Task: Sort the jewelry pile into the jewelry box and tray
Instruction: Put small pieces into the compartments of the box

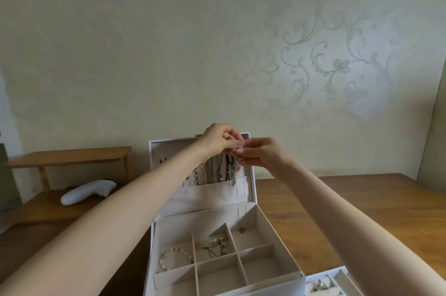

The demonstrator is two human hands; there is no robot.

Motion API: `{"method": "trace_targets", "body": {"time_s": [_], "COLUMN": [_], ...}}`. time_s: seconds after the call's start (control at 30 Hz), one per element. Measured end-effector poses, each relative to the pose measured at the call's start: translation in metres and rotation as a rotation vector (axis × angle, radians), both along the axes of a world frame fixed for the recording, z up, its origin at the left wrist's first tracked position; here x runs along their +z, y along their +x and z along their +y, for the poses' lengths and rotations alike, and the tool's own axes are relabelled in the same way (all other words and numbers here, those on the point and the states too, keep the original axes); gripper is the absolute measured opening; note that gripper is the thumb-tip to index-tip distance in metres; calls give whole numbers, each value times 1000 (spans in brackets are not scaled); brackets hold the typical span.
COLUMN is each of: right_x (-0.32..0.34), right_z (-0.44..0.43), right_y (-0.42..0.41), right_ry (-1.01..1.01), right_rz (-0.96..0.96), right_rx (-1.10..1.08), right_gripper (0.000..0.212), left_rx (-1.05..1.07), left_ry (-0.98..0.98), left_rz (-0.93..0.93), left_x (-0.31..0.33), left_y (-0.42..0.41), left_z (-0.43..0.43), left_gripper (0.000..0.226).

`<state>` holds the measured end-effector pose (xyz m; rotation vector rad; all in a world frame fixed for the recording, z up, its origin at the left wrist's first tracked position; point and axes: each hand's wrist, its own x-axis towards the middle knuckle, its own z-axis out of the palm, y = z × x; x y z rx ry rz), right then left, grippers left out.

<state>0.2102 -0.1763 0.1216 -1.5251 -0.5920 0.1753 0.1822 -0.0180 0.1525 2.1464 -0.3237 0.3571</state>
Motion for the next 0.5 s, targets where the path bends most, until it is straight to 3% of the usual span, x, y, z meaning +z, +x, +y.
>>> {"method": "trace_targets", "body": {"time_s": [0.1, 0.27, 0.5], "right_x": [-6, -16, -31], "right_z": [1, 9, 26], "right_y": [6, 7, 13], "right_ry": [21, -22, -225], "right_rz": [0, -72, -310], "right_rx": [-108, -309, -778], "right_gripper": [7, 6, 16], "left_rx": [40, 418, 655], "left_ry": [14, 138, -136], "left_rz": [8, -141, -273], "left_x": [-3, -26, -53], "left_y": [2, 14, 24], "left_z": [1, -15, -32], "left_gripper": [9, 24, 30]}}
